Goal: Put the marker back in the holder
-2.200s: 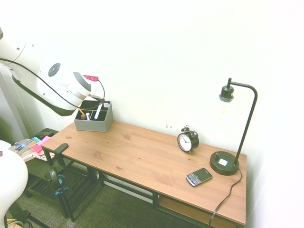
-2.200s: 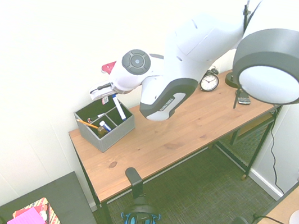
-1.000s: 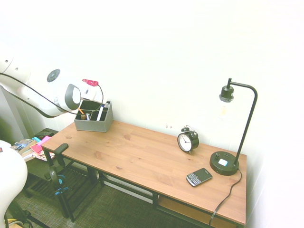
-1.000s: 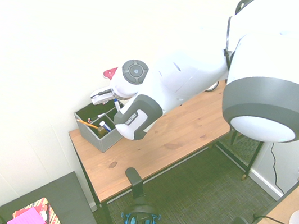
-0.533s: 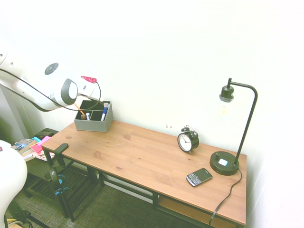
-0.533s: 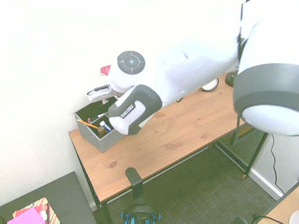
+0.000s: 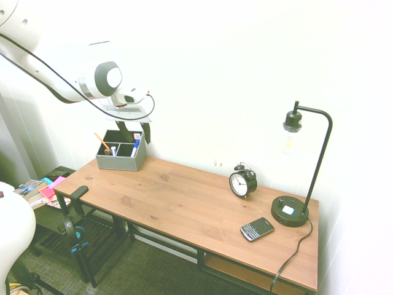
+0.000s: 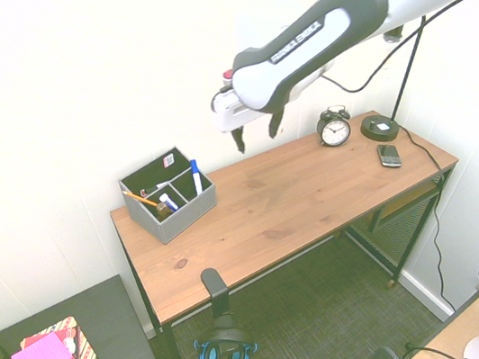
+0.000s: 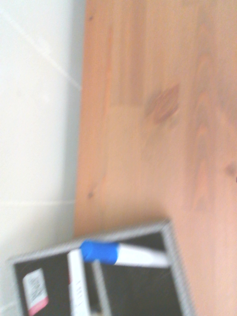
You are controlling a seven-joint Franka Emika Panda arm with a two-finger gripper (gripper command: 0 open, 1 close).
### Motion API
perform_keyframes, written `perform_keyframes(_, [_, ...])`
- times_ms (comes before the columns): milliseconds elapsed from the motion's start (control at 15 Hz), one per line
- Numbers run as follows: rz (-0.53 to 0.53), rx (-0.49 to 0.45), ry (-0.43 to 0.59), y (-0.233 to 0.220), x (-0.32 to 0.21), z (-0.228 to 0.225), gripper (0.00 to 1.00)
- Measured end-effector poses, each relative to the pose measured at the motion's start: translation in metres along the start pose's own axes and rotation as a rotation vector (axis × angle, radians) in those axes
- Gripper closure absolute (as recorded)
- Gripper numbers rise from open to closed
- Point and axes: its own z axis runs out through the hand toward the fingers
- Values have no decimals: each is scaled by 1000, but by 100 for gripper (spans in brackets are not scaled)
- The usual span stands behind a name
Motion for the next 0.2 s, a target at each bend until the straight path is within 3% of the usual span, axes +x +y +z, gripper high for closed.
perform_keyframes(200, [-44,-71,-159,60,28,-6,0])
